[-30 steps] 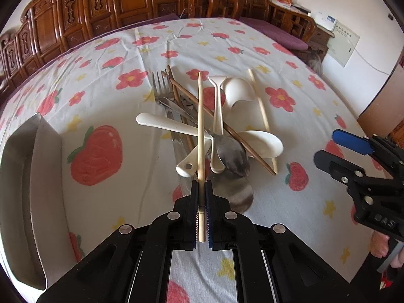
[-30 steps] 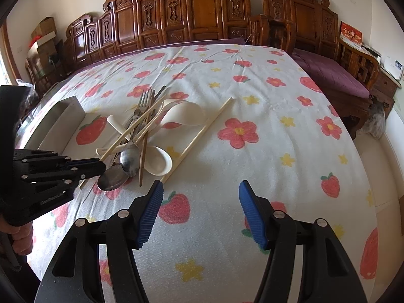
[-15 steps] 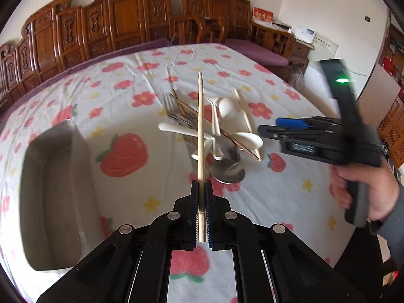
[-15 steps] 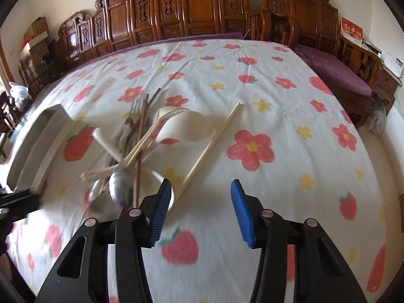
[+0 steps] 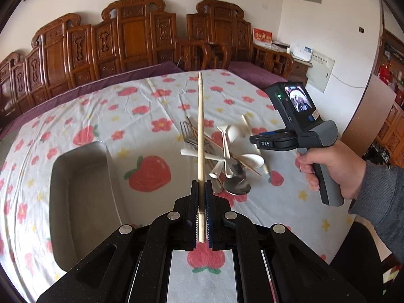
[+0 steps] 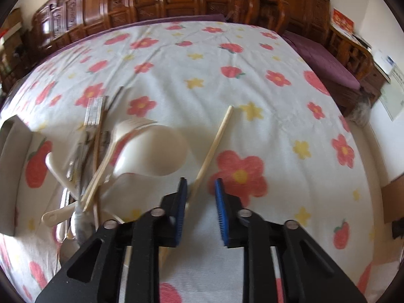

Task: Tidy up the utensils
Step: 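Grasp a wooden chopstick with the left tool and lift it out, then carry the chopstick to the grey tray and release it with the left tool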

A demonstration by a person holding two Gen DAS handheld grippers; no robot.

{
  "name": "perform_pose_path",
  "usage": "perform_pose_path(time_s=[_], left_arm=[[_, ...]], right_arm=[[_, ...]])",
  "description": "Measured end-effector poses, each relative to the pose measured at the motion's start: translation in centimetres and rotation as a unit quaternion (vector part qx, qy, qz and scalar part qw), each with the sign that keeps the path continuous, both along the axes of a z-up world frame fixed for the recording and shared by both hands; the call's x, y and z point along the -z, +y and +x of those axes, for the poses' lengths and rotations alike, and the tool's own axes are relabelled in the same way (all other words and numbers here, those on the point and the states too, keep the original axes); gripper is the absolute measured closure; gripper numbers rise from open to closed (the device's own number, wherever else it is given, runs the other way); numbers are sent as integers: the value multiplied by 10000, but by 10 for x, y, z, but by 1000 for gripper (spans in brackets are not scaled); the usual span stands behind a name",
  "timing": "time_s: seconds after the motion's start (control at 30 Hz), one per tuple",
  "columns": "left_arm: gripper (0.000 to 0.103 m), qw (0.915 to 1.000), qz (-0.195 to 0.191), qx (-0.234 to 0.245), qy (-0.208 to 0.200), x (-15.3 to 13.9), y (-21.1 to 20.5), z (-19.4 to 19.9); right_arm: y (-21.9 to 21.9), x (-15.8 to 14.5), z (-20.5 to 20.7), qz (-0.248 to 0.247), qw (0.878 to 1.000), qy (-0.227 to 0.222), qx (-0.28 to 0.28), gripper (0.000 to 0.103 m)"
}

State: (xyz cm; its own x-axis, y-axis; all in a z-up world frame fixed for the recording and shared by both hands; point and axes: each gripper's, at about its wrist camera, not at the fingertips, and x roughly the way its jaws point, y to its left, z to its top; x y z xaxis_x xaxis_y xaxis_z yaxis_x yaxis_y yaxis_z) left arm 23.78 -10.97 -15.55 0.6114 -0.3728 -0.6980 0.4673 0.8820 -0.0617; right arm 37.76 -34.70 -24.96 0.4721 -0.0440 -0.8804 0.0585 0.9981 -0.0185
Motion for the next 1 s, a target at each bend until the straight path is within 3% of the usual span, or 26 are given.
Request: perform_pose_path(time_s=[0.2, 0.4, 0.67, 1.0], left_arm=[[99, 9998, -9, -205, -63, -9, 15, -3], [99, 9988, -41, -465, -128, -19, 33, -8], [99, 9962, -29, -872, 14, -13, 65, -13], [99, 9894, 35, -1422, 274, 6, 111, 2]], right_arm=[[-13, -1, -11, -205, 9997, 61, 109, 97], [-5, -31, -34, -157, 9995, -240, -118, 97], [66, -81, -60, 133, 9921, -774, -978, 97], [171, -110, -74, 905, 9737, -1018, -1826, 97]])
